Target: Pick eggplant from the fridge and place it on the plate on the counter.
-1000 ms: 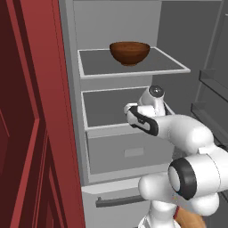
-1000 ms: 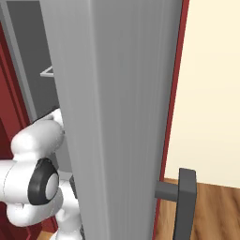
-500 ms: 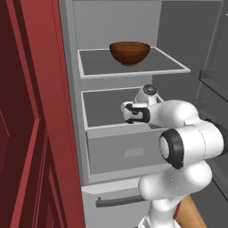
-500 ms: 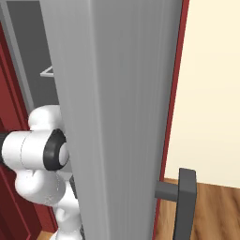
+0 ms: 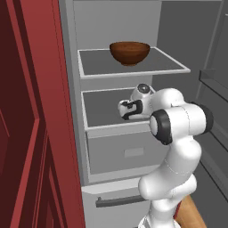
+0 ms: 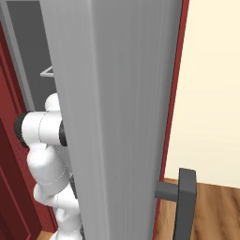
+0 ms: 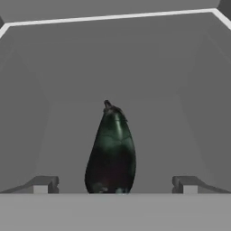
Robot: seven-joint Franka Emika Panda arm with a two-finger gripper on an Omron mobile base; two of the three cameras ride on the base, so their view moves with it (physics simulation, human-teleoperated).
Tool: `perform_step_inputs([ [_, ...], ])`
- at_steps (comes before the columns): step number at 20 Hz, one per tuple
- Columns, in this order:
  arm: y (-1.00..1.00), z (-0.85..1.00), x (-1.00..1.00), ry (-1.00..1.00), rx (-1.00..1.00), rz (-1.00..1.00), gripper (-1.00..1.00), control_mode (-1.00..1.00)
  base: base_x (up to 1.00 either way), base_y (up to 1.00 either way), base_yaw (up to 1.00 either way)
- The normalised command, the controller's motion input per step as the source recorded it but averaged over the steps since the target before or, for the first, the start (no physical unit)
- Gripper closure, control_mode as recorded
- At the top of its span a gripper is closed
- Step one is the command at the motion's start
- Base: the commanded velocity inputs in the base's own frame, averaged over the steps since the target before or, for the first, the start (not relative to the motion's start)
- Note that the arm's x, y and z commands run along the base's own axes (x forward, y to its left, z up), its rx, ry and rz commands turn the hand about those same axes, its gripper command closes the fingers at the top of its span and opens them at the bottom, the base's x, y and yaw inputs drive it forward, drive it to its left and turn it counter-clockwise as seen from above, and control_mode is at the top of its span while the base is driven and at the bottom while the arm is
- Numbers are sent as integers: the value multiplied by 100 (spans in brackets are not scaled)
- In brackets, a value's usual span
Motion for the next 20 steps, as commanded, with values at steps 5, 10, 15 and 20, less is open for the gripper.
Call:
perform_step_inputs([
  [5, 0, -30, 37, 6, 0, 0, -100, -100, 0, 0, 0],
  [10, 0, -29, 27, 5, 0, 0, -100, -100, 0, 0, 0],
  [15, 0, -35, 19, 8, 0, 0, -100, -100, 0, 0, 0],
  [20, 0, -22, 0, 11, 0, 0, -100, -100, 0, 0, 0],
])
